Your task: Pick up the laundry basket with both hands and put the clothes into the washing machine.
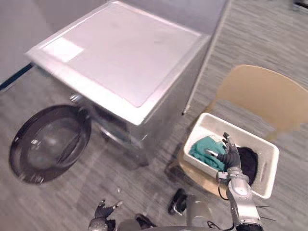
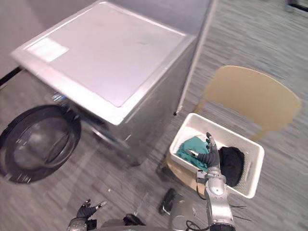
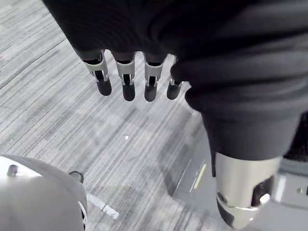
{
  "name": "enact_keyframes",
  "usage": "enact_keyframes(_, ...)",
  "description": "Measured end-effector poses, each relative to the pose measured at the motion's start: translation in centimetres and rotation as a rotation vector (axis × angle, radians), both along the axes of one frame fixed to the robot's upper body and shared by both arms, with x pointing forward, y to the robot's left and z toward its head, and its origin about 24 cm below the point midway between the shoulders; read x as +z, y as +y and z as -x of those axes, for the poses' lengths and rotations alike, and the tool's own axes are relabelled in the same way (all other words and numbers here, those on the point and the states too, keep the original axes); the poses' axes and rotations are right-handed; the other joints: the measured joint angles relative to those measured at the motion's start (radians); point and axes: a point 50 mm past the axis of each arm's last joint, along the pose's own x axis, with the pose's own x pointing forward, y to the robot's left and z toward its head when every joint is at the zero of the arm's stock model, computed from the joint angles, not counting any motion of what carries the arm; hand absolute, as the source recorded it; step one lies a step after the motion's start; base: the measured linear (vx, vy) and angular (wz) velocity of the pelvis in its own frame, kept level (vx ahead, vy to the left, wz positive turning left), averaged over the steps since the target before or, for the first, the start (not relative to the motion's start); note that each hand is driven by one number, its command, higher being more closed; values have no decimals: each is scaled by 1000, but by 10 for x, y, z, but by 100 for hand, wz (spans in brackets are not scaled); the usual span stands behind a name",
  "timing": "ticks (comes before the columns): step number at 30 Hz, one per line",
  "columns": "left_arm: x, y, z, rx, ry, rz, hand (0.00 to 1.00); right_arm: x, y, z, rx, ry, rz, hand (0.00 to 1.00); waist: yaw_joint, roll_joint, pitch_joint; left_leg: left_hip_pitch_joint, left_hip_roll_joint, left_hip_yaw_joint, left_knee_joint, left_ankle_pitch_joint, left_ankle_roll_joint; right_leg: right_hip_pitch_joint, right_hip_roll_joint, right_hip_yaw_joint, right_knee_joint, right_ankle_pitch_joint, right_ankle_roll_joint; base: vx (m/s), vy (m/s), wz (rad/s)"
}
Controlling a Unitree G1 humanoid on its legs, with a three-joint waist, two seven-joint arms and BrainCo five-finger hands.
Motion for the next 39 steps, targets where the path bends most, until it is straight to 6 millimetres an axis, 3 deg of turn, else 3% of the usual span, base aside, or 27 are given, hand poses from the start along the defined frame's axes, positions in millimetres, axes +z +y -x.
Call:
enact_keyframes(1, -1, -2, 2, 1, 5, 8, 0, -1, 2, 1, 8, 6, 1, 0, 12, 0, 0, -7, 38, -26, 81, 29, 50, 11, 24, 30, -9, -2, -8, 213, -295, -154)
enact_keyframes(2, -1, -1, 3, 16, 2, 15, 0, -2, 5, 1, 22, 11, 3, 0, 24, 3, -1, -53, 79, -131, 201, 60, 104, 41, 63, 79, -39, 3, -31, 173, -178, -148)
enact_keyframes(4, 0, -2, 0, 19, -13, 19, 0, 0, 6, -2, 43, 8, 23, 0, 42, -2, -4, -154, -2, -374, 225, 18, 32, 74, 86, 163, -93, 30, -36, 205, -128, -135)
enact_keyframes(5, 0, -3, 0, 18, -16, 19, 0, 0, 6, -2, 47, 9, 30, 0, 44, -3, -4, -175, -33, -423, 200, 13, 25, 86, 90, 183, -114, 41, -33, 205, -63, -104)
enact_keyframes(7, -1, -5, 0, 30, -21, 29, 0, -5, 3, -2, 58, 41, 81, 0, 61, -5, -6, -219, -152, -618, -15, 15, 19, 130, 98, 273, -173, 71, -20, 217, 1, -109)
enact_keyframes(8, -1, -5, 0, 31, -22, 31, 0, -5, 3, -2, 58, 45, 85, 0, 63, -4, -6, -219, -166, -642, -43, 17, 16, 134, 98, 281, -176, 73, -17, 210, 68, -91)
enact_keyframes(10, -1, -8, -1, 39, -25, 39, 0, -9, -2, -2, 60, 78, 134, 0, 72, 2, -9, -210, -221, -757, -226, 59, -49, 149, 101, 314, -184, 79, -3, 167, 109, -63)
enact_keyframes(11, -2, -12, 0, 43, -23, 51, 0, -9, -6, -2, 68, 99, 184, 0, 70, 21, -15, -199, -226, -782, -341, 140, -88, 171, 117, 332, -207, 85, 13, 210, 216, -55)
enact_keyframes(12, -3, -15, 1, 51, -19, 65, 0, -11, -9, -1, 74, 120, 230, 0, 70, 38, -24, -188, -218, -761, -399, 188, -68, 197, 133, 344, -235, 88, 29, 175, 186, -39)
enact_keyframes(14, -3, -11, 2, 47, -15, 56, 0, -13, -10, 2, 86, 143, 283, 0, 68, 10, -35, -122, -259, -742, -485, 212, -53, 219, 98, 364, -260, 95, 57, 163, 190, -8)
enact_keyframes(18, -4, -11, 4, 0, 9, 45, 0, -20, -20, -7, 158, 215, 426, 0, 72, 8, -40, -97, -321, -727, -547, 231, -30, 230, 44, 366, -287, 105, 95, 69, 161, 7)
enact_keyframes(22, -2, -5, 2, -55, 14, 13, 0, -30, -11, -26, 320, 297, 564, 0, 98, 9, -23, -120, -336, -722, -543, 231, -30, 206, 30, 376, -290, 116, 110, -11, 75, -2)
enact_keyframes(27, 7, -3, -31, -79, -67, -2, 0, 2, -3, -82, 387, 227, 721, 0, 111, 28, 106, -323, -337, -748, -462, 254, 3, 14, 20, 365, -207, 132, 110, -171, 32, 10)
enact_keyframes(31, 14, -4, -51, -81, -134, -3, 0, 18, -9, -107, 352, 242, 784, 0, 129, 34, 187, -415, -343, -777, -441, 269, 23, -74, 6, 345, -156, 132, 110, -160, 29, 24)
enact_keyframes(33, 21, -5, -67, -67, -189, -7, 0, 36, -18, -123, 299, 228, 852, 0, 152, 35, 229, -465, -355, -782, -446, 292, 42, -137, -9, 340, -122, 132, 110, -128, 39, 18)
enact_keyframes(36, 29, -7, -83, -55, -249, -8, 0, 57, -22, -137, 231, 181, 888, 0, 155, 39, 243, -533, -367, -808, -441, 305, 46, -196, -24, 317, -101, 131, 110, -81, 30, 26)
enact_keyframes(37, 31, -9, -88, -54, -266, -5, 0, 63, -21, -140, 215, 165, 894, 100, 155, 39, 243, -552, -369, -815, -440, 309, 48, -211, -26, 309, -97, 131, 110, -24, 31, 22)
enact_keyframes(39, 38, -14, -102, -55, -315, 8, 0, 74, -18, -147, 184, 135, 913, 100, 160, 38, 244, -581, -370, -821, -429, 309, 48, -235, -29, 305, -90, 131, 110, -18, 19, 11)
